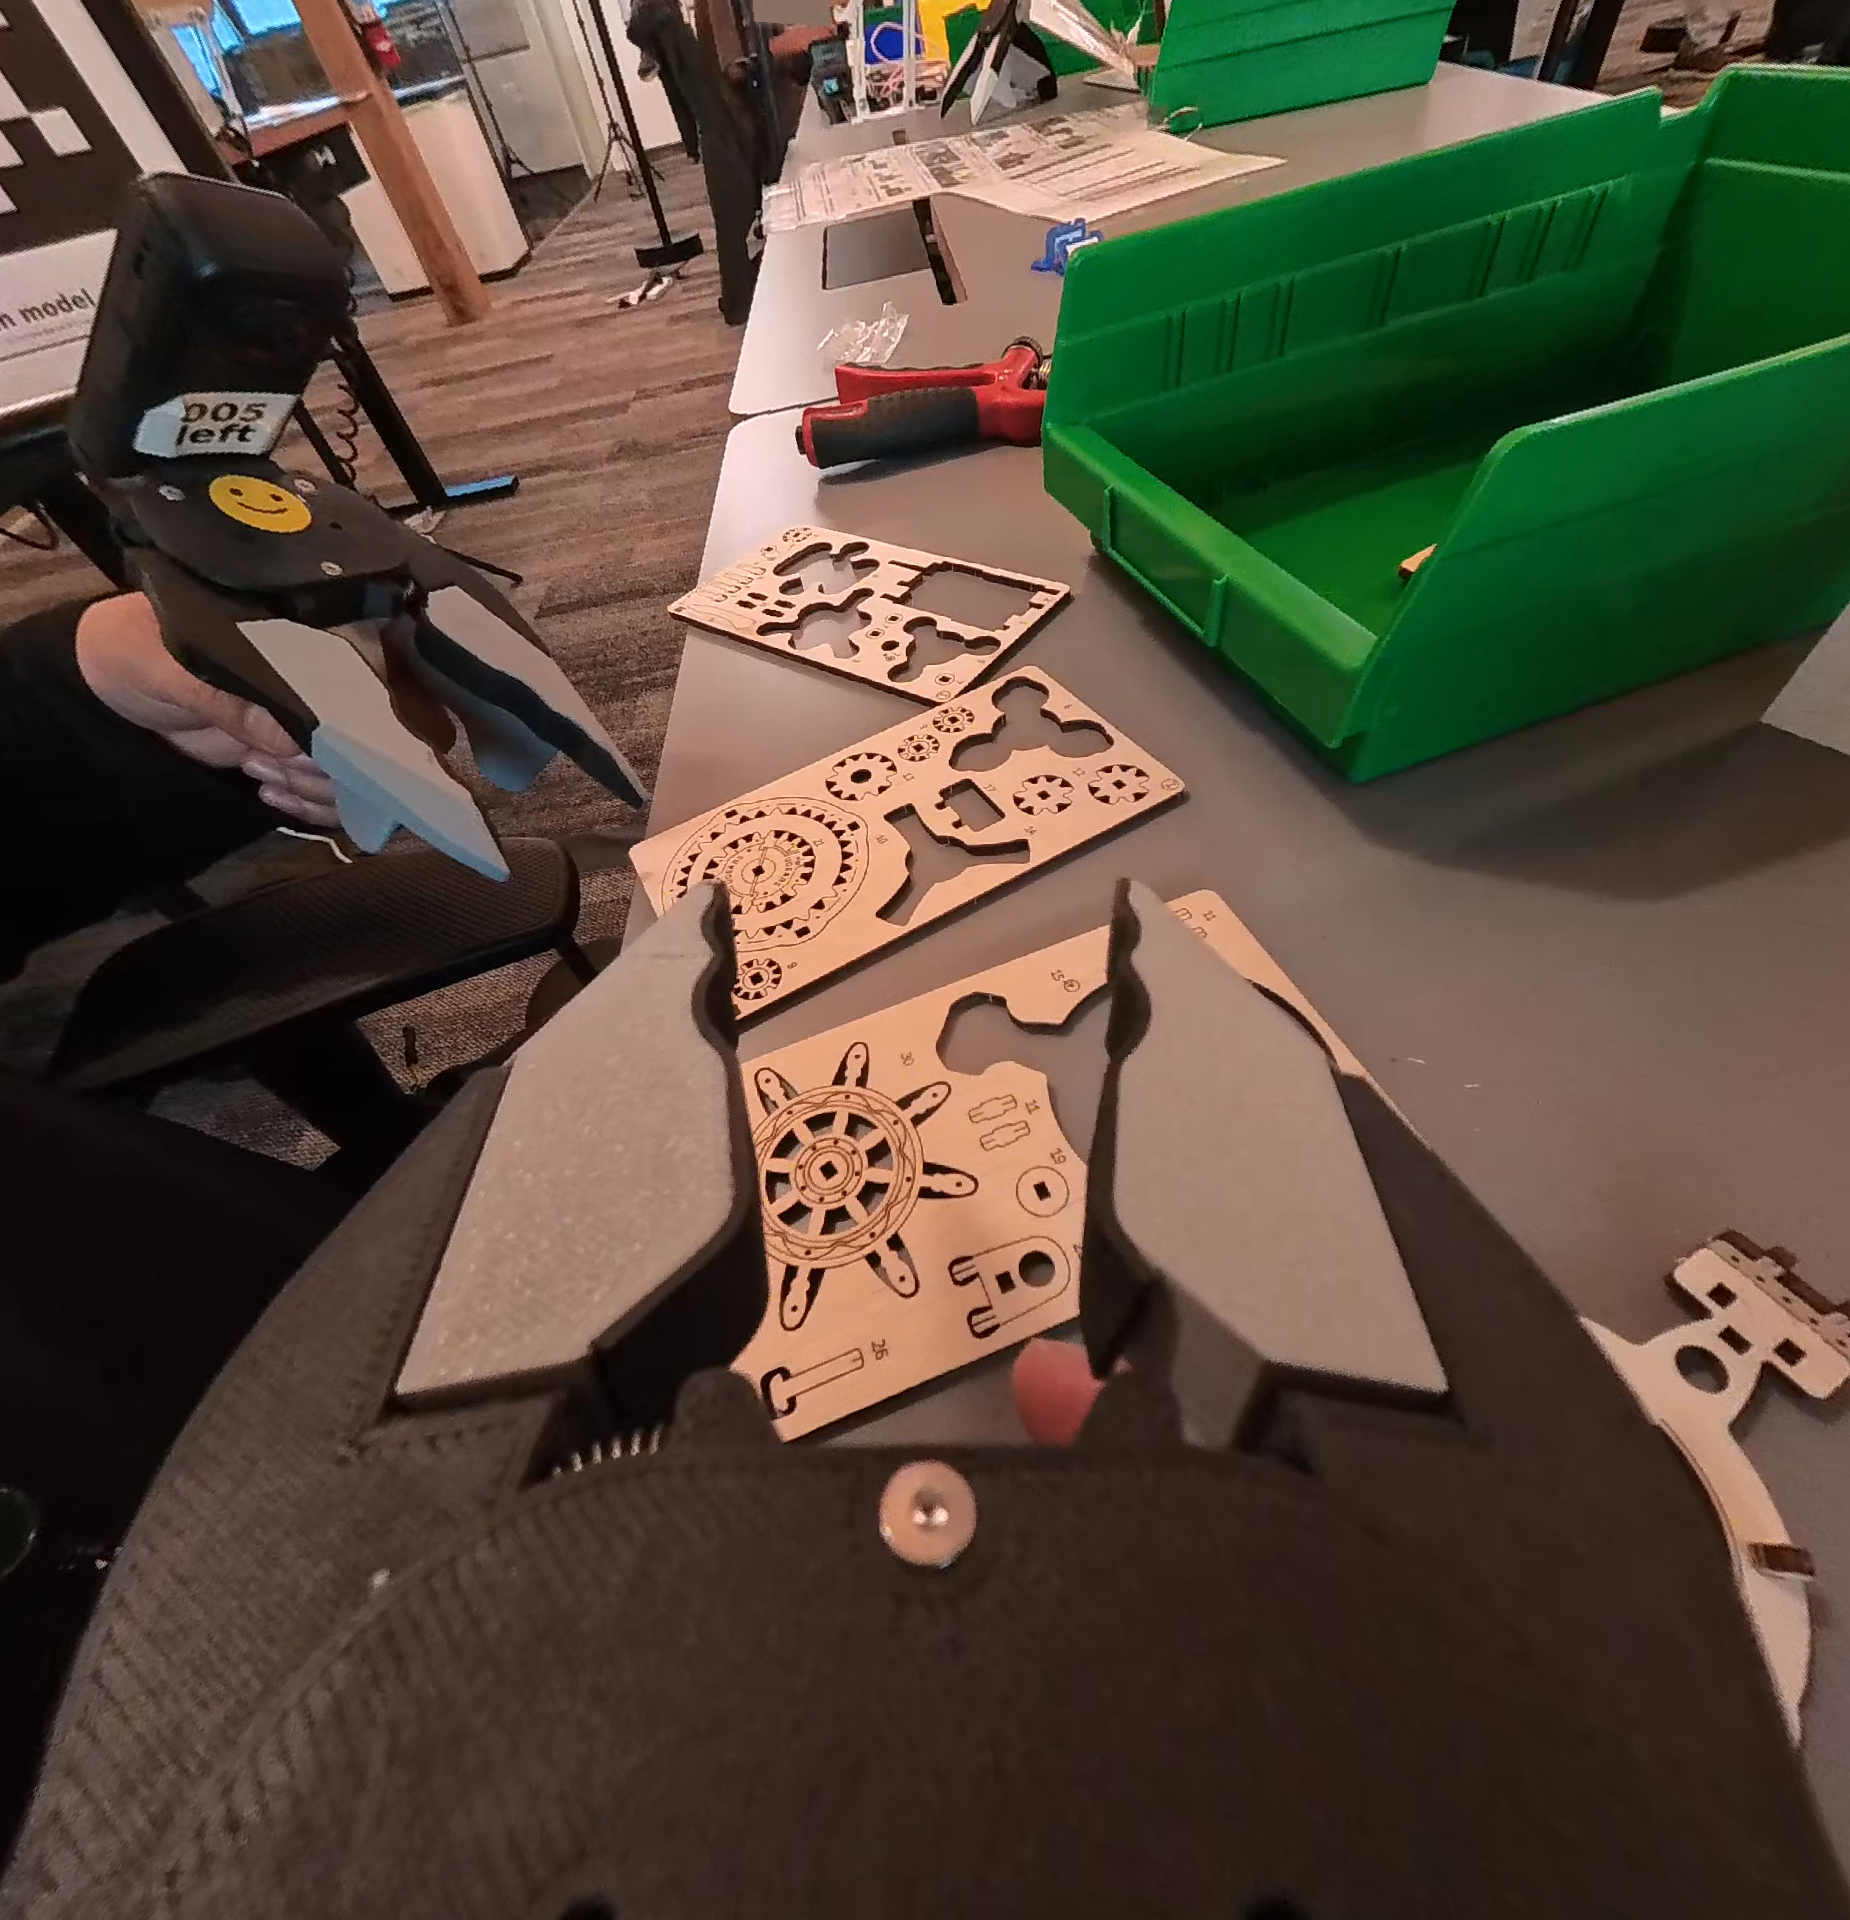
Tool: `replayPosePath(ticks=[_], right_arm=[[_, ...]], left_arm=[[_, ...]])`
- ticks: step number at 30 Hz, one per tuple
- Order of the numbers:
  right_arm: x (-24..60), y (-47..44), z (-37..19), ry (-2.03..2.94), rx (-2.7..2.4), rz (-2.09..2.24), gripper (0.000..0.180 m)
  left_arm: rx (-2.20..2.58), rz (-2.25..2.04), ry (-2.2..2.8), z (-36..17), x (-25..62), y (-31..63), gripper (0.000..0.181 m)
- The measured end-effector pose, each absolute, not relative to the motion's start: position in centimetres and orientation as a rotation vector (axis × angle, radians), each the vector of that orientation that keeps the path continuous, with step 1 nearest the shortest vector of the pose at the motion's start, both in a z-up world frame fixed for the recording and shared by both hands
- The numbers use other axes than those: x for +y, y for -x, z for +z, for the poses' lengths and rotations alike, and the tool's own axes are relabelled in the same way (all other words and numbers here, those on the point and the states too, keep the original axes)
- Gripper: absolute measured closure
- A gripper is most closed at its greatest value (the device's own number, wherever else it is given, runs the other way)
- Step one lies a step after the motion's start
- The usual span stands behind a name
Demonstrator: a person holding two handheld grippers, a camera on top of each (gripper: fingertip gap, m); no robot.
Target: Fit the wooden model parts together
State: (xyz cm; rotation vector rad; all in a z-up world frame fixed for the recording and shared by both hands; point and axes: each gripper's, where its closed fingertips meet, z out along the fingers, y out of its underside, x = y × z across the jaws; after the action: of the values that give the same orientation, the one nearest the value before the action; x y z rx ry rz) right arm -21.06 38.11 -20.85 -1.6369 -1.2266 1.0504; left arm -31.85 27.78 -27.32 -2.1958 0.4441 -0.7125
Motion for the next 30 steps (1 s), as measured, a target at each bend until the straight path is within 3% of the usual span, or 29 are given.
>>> replayPosePath(ticks=[1, 18, 30], right_arm=[[38.1, 21.1, -20.9, 1.638, -1.226, 1.050, 0.110], [38.3, 21.1, -21.1, 1.648, -1.220, 1.033, 0.111], [39.1, 20.8, -21.3, 1.667, -1.184, 1.022, 0.111]], left_arm=[[0.446, -0.712, 2.197, -27.4, 27.8, 31.8, 0.125], [0.415, -0.727, 2.172, -27.8, 27.5, 32.6, 0.127], [0.430, -0.866, 1.894, -26.0, 27.9, 30.3, 0.130]])
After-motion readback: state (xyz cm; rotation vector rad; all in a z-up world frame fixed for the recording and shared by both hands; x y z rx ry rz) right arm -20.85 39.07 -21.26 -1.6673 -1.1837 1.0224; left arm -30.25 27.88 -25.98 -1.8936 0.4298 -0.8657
